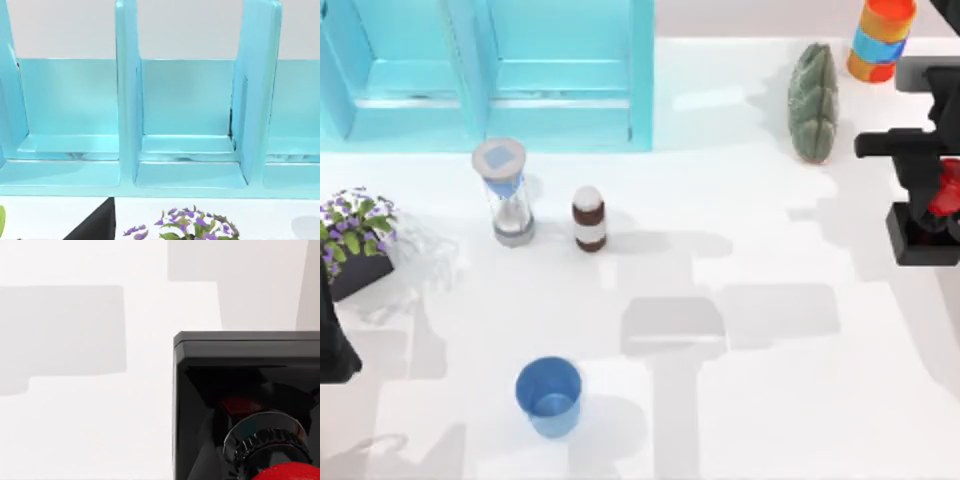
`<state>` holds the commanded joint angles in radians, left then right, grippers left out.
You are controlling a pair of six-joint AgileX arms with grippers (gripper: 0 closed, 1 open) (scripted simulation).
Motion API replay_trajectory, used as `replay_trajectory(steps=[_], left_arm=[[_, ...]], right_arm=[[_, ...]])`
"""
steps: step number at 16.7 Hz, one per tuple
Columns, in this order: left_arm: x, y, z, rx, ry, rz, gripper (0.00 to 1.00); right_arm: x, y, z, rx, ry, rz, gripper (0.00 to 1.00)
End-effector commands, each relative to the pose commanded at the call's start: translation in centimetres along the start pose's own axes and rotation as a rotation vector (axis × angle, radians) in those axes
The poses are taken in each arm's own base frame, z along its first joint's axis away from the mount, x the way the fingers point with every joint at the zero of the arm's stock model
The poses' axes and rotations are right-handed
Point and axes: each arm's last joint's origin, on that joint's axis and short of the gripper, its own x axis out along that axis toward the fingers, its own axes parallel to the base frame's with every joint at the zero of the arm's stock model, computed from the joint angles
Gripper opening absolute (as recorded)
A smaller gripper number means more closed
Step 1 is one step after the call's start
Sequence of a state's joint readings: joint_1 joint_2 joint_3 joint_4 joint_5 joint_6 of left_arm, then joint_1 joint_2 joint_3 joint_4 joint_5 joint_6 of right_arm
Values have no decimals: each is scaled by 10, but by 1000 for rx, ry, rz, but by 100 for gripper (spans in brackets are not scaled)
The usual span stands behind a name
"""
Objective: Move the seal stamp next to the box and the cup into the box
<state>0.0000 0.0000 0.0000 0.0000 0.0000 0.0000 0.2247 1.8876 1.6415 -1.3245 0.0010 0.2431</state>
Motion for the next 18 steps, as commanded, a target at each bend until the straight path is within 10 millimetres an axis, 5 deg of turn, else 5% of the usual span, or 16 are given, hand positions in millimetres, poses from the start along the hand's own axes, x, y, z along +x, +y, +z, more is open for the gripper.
replay_trajectory(steps=[12, 18], left_arm=[[0, 0, 0, 0, 0, 0, 100], [0, 0, 0, 0, 0, 0, 100]], right_arm=[[-21, -17, -28, -5, 3, 0, 0], [15, -18, -27, -3, 1, 0, 0]])
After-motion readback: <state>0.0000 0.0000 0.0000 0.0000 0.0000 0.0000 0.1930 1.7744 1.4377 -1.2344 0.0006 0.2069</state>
